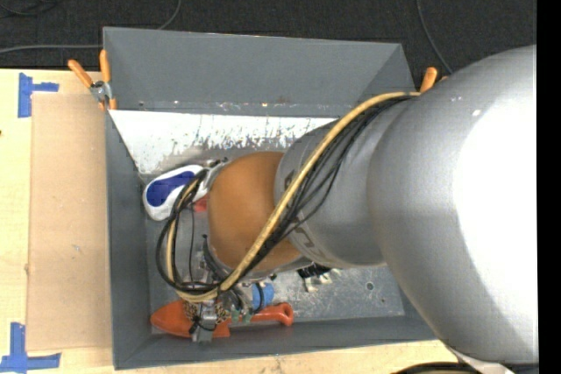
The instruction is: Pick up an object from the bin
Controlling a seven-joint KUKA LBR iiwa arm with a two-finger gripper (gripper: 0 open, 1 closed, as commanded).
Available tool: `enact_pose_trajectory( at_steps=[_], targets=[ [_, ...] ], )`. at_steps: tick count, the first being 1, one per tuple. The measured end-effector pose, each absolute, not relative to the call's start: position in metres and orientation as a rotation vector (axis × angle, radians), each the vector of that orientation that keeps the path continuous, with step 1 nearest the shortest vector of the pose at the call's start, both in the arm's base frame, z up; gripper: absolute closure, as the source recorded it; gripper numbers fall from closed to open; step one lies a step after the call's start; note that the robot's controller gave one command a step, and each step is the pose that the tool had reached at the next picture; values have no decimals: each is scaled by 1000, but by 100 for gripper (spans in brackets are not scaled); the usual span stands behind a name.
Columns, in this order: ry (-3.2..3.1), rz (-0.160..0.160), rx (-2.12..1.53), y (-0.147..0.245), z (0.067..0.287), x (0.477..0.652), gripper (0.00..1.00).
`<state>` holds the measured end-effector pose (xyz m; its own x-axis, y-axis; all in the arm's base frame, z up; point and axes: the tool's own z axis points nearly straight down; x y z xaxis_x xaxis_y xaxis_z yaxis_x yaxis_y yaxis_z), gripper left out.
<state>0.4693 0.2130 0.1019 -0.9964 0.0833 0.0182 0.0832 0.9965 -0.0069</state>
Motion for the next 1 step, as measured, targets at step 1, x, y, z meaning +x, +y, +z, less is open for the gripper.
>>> enact_pose_trajectory(
  at_steps=[1],
  targets=[
    [-3137,-1,-97,218,222,477,0]
  ],
)
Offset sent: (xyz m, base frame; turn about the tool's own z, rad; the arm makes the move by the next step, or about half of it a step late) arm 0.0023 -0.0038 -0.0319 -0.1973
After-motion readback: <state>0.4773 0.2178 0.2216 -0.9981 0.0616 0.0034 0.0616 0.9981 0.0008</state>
